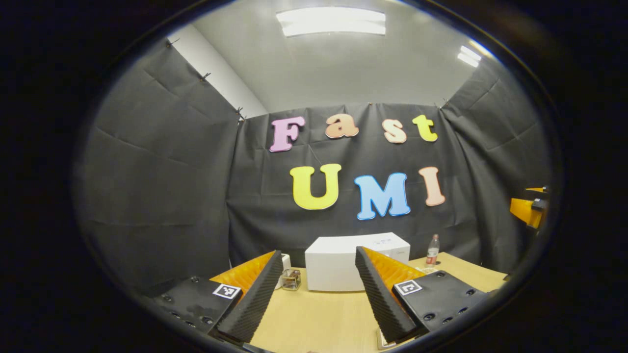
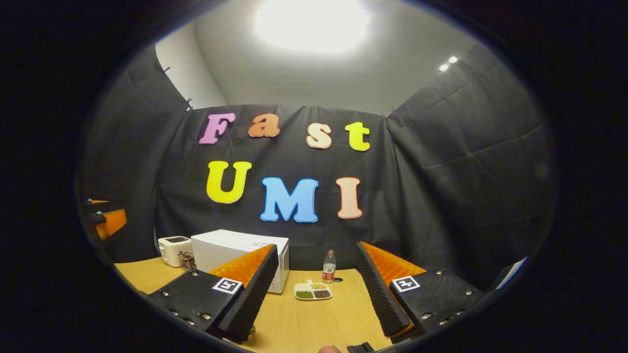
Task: Open the microwave oven with the left hand, put the food in, and close the microwave oven.
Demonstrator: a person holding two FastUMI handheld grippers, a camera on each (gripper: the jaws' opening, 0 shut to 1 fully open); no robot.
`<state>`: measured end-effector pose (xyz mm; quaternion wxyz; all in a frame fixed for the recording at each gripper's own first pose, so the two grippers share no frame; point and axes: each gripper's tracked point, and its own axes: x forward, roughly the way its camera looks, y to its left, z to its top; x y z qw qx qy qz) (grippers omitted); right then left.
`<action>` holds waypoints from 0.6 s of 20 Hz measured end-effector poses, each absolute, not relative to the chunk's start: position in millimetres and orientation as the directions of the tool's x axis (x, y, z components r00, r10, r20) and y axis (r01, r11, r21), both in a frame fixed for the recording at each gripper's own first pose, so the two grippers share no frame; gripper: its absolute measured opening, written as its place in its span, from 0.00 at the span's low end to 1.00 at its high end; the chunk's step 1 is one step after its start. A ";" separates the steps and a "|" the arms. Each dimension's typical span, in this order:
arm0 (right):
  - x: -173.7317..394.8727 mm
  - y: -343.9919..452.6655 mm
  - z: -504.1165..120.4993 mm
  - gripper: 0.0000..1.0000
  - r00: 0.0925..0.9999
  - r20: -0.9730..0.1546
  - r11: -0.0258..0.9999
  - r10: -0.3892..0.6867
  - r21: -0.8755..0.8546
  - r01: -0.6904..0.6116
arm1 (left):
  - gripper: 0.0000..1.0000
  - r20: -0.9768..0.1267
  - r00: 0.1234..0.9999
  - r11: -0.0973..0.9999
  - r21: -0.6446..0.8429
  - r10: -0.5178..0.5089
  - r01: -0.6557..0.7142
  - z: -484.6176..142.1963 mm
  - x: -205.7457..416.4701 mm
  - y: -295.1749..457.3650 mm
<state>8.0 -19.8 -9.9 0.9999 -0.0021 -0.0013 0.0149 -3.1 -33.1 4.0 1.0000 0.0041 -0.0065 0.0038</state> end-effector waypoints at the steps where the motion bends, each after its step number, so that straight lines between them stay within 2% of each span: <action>1: 8.8 -21.2 -9.9 0.95 0.999 0.006 0.999 0.036 -0.004 -0.036 | 1.00 0.017 1.000 1.000 0.007 0.008 -0.008 4.1 -2.9 -37.0; 4: 9.3 -23.4 -15.0 0.95 0.998 0.009 0.998 0.063 0.004 -0.063 | 1.00 0.037 0.999 0.999 0.033 0.012 -0.013 9.0 5.4 -47.5; 6: 11.7 -32.3 -22.0 0.95 0.999 -0.003 0.999 0.048 -0.008 -0.048 | 0.97 0.041 0.999 0.999 0.039 -0.003 0.001 8.2 15.4 -58.7; 7: 11.8 -34.1 -23.7 0.95 0.999 -0.009 0.999 0.041 -0.002 -0.041 | 0.92 0.040 0.999 0.999 0.037 -0.014 0.013 5.8 22.6 -64.2; 8: 12.6 -33.6 -22.2 0.95 0.999 -0.008 0.999 0.035 0.008 -0.035 | 0.97 0.041 0.999 0.999 0.036 -0.025 0.023 4.4 30.5 -68.7; 12: 19.4 -42.8 -22.1 0.95 1.000 -0.018 1.000 -0.024 0.004 0.024 | 0.98 0.040 0.998 0.998 0.024 -0.055 0.054 -7.4 74.0 -82.8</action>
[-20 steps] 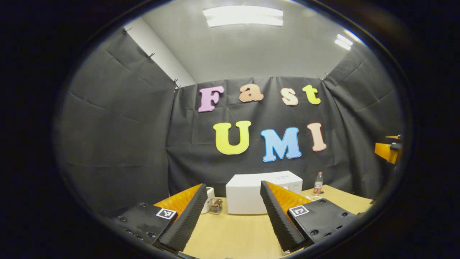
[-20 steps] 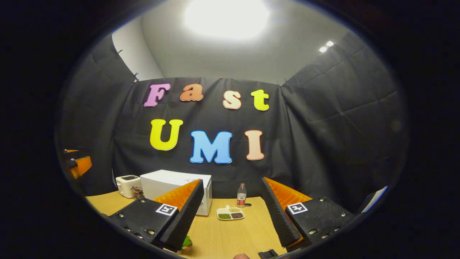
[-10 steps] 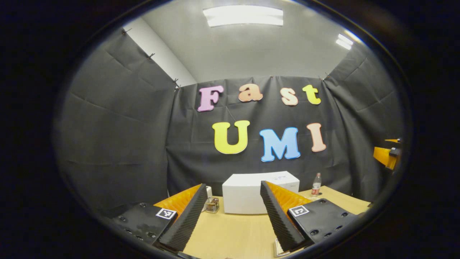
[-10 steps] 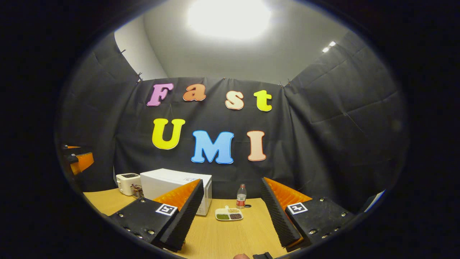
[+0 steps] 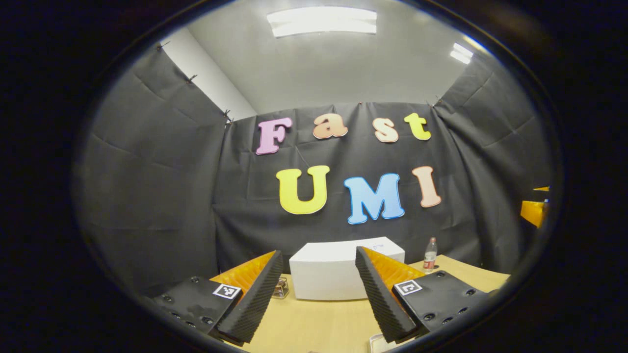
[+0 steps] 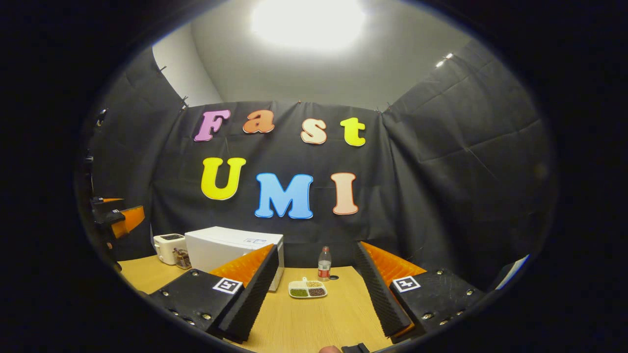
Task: Open the microwave oven with the left hand, put the food in, and close the microwave oven.
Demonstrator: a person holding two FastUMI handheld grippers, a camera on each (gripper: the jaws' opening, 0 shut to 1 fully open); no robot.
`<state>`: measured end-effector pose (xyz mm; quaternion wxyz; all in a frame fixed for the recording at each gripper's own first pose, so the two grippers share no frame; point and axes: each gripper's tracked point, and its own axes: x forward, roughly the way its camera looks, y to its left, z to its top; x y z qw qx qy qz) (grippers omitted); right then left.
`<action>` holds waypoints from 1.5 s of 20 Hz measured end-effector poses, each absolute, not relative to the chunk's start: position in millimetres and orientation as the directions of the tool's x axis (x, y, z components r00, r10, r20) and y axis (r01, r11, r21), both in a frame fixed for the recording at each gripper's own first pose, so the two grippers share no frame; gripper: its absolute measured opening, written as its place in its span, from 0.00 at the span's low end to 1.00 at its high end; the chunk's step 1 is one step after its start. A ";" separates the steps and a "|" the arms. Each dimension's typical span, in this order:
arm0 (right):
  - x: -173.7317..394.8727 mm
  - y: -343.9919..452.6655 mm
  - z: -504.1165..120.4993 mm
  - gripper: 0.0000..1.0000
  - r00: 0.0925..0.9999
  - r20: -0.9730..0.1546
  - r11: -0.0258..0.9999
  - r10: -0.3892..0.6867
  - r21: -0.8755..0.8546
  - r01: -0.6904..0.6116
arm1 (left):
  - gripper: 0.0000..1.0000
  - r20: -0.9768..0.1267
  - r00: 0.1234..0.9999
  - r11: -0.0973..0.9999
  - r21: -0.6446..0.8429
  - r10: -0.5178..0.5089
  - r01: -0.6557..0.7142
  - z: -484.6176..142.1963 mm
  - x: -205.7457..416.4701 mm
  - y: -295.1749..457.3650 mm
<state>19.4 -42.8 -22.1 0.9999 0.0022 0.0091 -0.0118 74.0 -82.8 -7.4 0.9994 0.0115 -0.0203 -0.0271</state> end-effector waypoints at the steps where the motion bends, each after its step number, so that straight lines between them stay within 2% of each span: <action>1: 21.6 -44.4 -16.3 0.95 0.999 -0.005 0.999 -0.048 0.008 0.048 | 0.93 0.044 0.996 0.997 0.017 -0.074 0.073 -11.0 86.6 -89.0; 11: 37.2 -55.6 -20.2 0.95 0.975 -0.016 0.974 -0.224 -0.043 0.223 | 0.92 0.014 0.972 0.972 -0.007 -0.233 0.233 -65.6 210.0 -157.5; 13: 39.8 -61.4 -22.0 0.95 0.964 -0.026 0.963 -0.265 -0.053 0.263 | 1.00 0.009 0.968 0.968 -0.007 -0.252 0.252 -76.0 227.6 -170.3; 15: 42.8 -62.9 -22.8 0.95 0.955 -0.037 0.955 -0.294 -0.058 0.291 | 0.96 0.002 0.958 0.958 -0.018 -0.286 0.286 -87.8 242.2 -186.5; 16: 43.0 -64.4 -23.4 0.95 0.950 -0.036 0.950 -0.309 -0.064 0.306 | 0.93 -0.007 0.953 0.953 -0.024 -0.302 0.302 -95.2 250.2 -194.1; 25: 37.8 -74.1 -32.7 0.95 0.898 -0.084 0.895 -0.431 -0.163 0.415 | 0.93 -0.113 0.911 0.918 -0.044 -0.397 0.394 -175.0 317.8 -260.7; 26: 36.0 -77.3 -32.3 0.95 0.890 -0.087 0.887 -0.447 -0.174 0.429 | 0.98 -0.131 0.906 0.915 -0.046 -0.403 0.400 -184.9 322.5 -267.1; 27: 33.9 -79.3 -31.8 0.95 0.883 -0.088 0.878 -0.461 -0.186 0.440 | 0.93 -0.147 0.900 0.912 -0.053 -0.410 0.406 -196.2 327.9 -273.9; 28: 32.1 -79.9 -31.8 0.95 0.879 -0.088 0.873 -0.469 -0.196 0.447 | 0.98 -0.165 0.893 0.908 -0.059 -0.418 0.414 -205.2 331.7 -281.0; 30: 29.6 -79.2 -32.3 0.95 0.873 -0.093 0.866 -0.479 -0.212 0.453 | 0.98 -0.197 0.887 0.908 -0.063 -0.418 0.414 -224.1 343.2 -289.2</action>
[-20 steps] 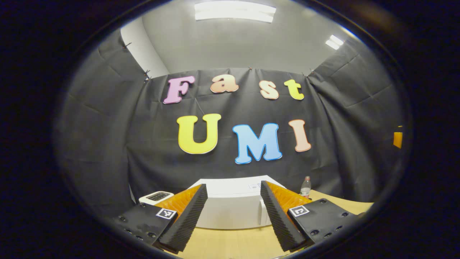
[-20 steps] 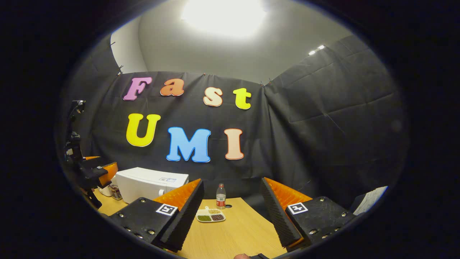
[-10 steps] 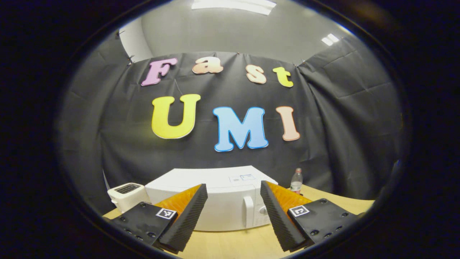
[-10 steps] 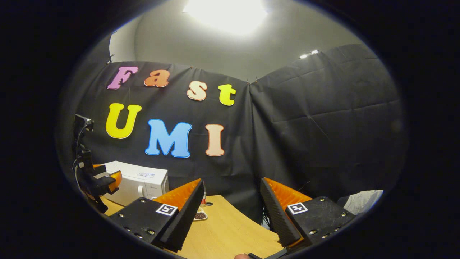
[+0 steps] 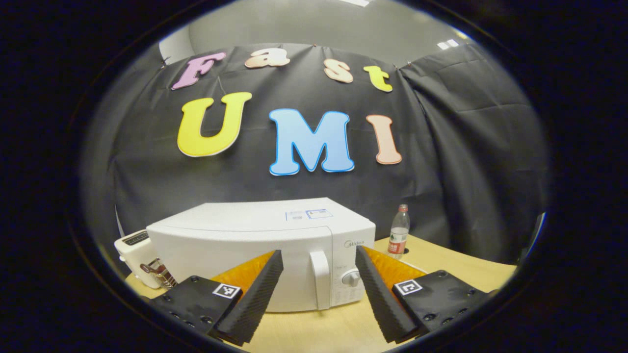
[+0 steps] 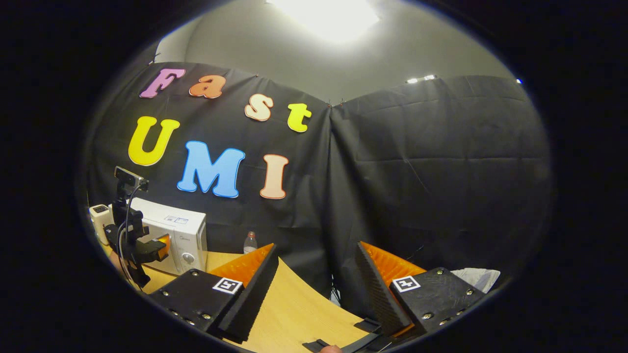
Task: Open the microwave oven with the left hand, put the food in, and close the microwave oven.
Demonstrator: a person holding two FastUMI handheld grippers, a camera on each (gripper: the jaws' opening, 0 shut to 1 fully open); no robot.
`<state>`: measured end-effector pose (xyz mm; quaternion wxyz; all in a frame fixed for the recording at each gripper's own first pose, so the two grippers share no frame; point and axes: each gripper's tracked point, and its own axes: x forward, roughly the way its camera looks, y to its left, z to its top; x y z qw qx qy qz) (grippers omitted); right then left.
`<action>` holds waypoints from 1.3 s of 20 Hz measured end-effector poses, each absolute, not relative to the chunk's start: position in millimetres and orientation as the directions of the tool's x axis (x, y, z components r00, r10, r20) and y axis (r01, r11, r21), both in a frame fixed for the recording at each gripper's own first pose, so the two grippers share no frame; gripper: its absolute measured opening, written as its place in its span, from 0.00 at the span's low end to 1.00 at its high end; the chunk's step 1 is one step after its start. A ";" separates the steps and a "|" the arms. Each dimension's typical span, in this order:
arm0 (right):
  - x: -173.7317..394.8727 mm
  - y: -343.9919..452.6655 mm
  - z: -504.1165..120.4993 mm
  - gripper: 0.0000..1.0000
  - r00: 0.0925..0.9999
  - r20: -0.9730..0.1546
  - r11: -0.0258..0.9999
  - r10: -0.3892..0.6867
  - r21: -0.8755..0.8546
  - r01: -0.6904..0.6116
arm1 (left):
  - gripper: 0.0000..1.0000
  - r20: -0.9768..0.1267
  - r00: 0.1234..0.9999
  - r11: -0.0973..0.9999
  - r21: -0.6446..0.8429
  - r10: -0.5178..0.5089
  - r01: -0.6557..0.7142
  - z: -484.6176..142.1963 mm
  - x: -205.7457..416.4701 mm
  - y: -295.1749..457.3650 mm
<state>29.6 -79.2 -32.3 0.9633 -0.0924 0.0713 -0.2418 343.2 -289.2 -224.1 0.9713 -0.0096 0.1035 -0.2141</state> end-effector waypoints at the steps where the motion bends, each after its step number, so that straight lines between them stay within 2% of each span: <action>1: 28.8 -78.1 -33.2 0.95 0.871 -0.097 0.864 -0.483 -0.219 0.454 | 1.00 -0.209 0.884 0.908 -0.063 -0.417 0.414 -232.9 347.9 -292.9; 5: 28.0 -74.5 -34.2 0.95 0.867 -0.103 0.859 -0.488 -0.231 0.456 | 1.00 -0.258 0.883 0.917 -0.030 -0.393 0.399 -265.5 365.6 -302.4; 7: 27.1 -72.9 -36.8 0.95 0.866 -0.105 0.861 -0.488 -0.224 0.458 | 0.87 -0.295 0.871 0.914 -0.024 -0.393 0.405 -281.8 370.5 -308.1; 8: 26.8 -72.4 -39.1 0.95 0.866 -0.110 0.862 -0.487 -0.218 0.457 | 0.88 -0.313 0.866 0.914 -0.017 -0.391 0.406 -288.0 371.7 -309.7; 9: 26.5 -71.8 -42.0 0.95 0.866 -0.117 0.864 -0.487 -0.214 0.457 | 0.84 -0.322 0.861 0.912 -0.018 -0.394 0.411 -293.8 371.6 -311.7; 12: 22.8 -75.9 -46.1 0.95 0.857 -0.132 0.859 -0.499 -0.207 0.468 | 0.56 -0.340 0.855 0.912 -0.020 -0.391 0.409 -301.5 375.6 -314.6; 16: 17.4 -83.3 -46.7 0.95 0.847 -0.135 0.852 -0.513 -0.195 0.485 | 0.34 -0.346 0.850 0.908 -0.013 -0.397 0.418 -300.4 375.1 -315.8; 17: 16.7 -84.3 -47.2 0.95 0.846 -0.139 0.852 -0.515 -0.193 0.487 | 0.34 -0.347 0.848 0.907 -0.015 -0.399 0.421 -301.5 373.3 -316.1; 20: 11.9 -84.3 -49.0 0.95 0.846 -0.138 0.851 -0.516 -0.193 0.488 | 0.24 -0.350 0.839 0.900 -0.025 -0.416 0.436 -298.2 369.6 -316.6; 22: 10.8 -81.1 -48.5 0.95 0.851 -0.132 0.855 -0.508 -0.192 0.481 | 0.14 -0.358 0.832 0.897 -0.033 -0.423 0.442 -298.3 370.2 -315.0; 24: 9.9 -78.1 -48.6 0.95 0.859 -0.129 0.863 -0.496 -0.190 0.469 | 0.11 -0.398 0.821 0.906 -0.071 -0.409 0.417 -304.9 348.1 -307.0; 26: 10.1 -76.0 -45.8 0.95 0.871 -0.123 0.874 -0.476 -0.174 0.453 | 0.11 -0.326 0.850 0.905 -0.040 -0.413 0.425 -286.3 330.0 -293.9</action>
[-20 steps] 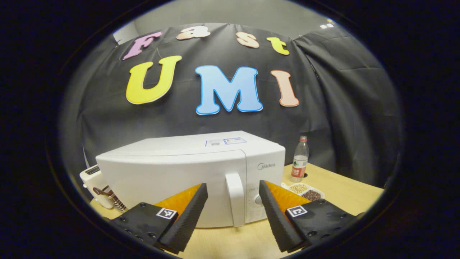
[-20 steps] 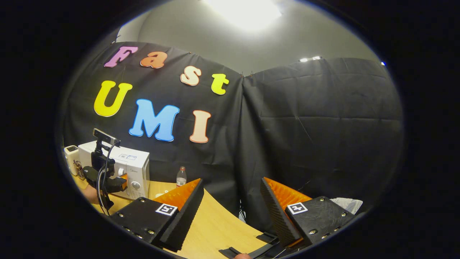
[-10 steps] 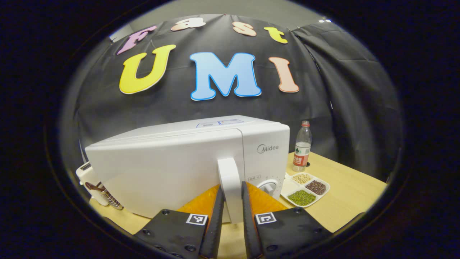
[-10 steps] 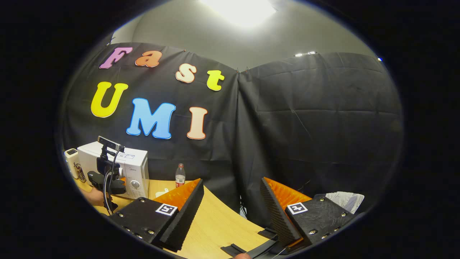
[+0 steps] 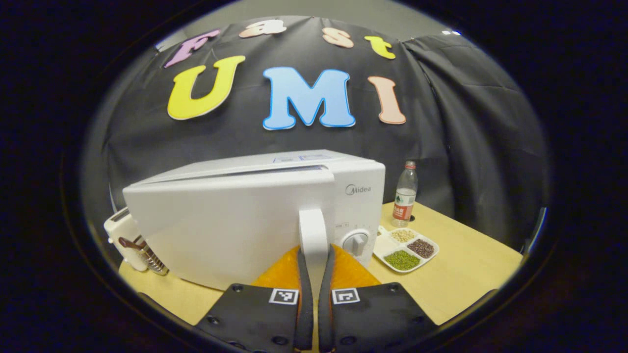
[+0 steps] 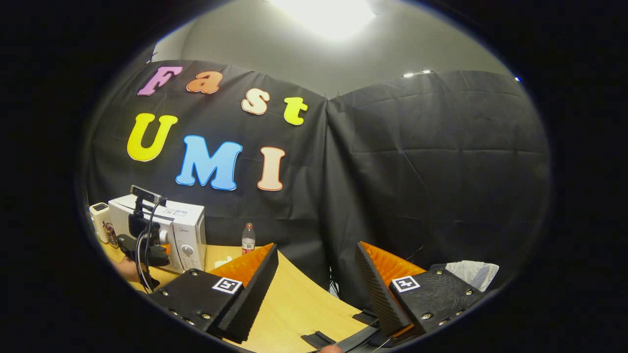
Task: Open the microwave oven with the left hand, put the food in, and close the microwave oven.
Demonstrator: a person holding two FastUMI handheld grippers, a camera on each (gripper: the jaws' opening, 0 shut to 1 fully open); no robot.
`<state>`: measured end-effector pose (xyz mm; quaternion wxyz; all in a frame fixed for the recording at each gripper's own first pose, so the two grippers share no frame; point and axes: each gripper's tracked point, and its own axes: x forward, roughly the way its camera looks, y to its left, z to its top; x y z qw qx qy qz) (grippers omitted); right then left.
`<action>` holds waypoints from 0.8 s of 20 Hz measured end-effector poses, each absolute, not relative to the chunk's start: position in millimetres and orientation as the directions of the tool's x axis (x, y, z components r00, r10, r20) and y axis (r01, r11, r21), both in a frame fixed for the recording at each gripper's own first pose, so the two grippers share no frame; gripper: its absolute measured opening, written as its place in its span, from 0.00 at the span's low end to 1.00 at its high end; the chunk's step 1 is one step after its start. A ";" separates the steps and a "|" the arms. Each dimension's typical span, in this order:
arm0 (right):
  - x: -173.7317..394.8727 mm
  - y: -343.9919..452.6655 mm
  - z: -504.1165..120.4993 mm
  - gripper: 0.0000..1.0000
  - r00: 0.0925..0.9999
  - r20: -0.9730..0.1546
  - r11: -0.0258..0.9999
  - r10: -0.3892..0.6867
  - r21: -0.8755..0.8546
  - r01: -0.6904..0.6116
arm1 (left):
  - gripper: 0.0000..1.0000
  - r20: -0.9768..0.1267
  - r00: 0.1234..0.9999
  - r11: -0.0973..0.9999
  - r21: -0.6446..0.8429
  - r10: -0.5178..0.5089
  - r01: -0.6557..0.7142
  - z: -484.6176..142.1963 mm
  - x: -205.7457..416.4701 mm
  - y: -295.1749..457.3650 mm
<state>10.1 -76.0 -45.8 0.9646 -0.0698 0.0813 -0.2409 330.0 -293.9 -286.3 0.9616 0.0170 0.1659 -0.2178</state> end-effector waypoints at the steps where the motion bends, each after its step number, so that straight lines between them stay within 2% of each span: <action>1: 12.7 -72.1 -44.9 0.95 0.882 -0.123 0.887 -0.454 -0.160 0.434 | 0.10 -0.332 0.846 0.903 -0.040 -0.417 0.429 -290.0 320.6 -290.1; 4: 15.0 -69.6 -43.6 0.95 0.908 -0.113 0.911 -0.404 -0.138 0.388 | 0.10 -0.352 0.832 0.898 -0.064 -0.428 0.435 -288.9 300.7 -277.2; 7: 19.9 -57.5 -46.7 0.95 0.945 -0.118 0.950 -0.306 -0.100 0.295 | 0.10 -0.358 0.835 0.902 -0.053 -0.417 0.428 -283.9 277.3 -257.7; 16: 25.5 -31.2 -48.9 0.95 0.994 -0.100 0.999 -0.033 -0.012 0.032 | 0.11 -0.404 0.868 0.951 -0.011 -0.288 0.310 -277.4 210.8 -178.7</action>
